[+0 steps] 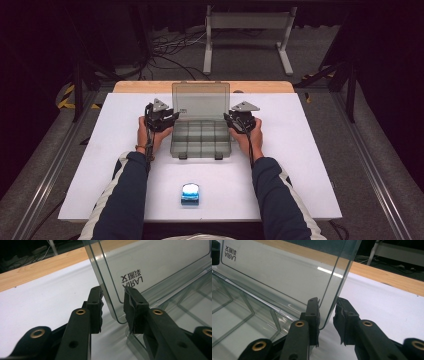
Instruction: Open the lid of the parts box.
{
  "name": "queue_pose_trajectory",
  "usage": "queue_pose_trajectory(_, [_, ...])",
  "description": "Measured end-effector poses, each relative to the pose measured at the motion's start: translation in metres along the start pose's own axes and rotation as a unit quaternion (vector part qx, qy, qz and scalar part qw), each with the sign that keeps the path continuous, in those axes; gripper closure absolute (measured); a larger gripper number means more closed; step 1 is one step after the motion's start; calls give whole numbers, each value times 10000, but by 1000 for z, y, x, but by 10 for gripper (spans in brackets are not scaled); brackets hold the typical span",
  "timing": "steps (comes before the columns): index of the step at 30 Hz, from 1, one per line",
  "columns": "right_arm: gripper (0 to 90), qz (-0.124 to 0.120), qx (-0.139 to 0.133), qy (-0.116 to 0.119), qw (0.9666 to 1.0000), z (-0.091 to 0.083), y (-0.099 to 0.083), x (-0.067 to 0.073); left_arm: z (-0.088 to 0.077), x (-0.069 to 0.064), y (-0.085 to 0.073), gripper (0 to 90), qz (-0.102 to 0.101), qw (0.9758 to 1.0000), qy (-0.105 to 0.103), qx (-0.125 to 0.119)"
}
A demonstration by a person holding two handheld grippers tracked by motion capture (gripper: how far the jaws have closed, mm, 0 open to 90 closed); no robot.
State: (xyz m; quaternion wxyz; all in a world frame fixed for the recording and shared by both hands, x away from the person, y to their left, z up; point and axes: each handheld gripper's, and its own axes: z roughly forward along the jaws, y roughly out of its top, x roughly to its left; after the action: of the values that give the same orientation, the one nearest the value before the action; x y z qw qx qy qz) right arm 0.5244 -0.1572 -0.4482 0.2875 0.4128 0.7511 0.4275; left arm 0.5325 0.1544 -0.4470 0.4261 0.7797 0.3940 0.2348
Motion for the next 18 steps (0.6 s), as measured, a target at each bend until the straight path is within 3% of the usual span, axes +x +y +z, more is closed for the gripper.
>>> queue_pose_trajectory(8, [729, 33, 5, 33, 10000, 0, 0, -1, 3, -1, -1, 676, 57, 9999, -3, 96])
queue_pose_trajectory(12, [721, -93, 38, 11, 9999, 0, 1, 0, 3, 0, -2, 676, 18, 10000, -27, 73])
queue_pose_trajectory(18, [715, -67, 6, 27, 10000, 1, 0, -1, 4, 1, -4, 675, -75, 9999, -87, 2])
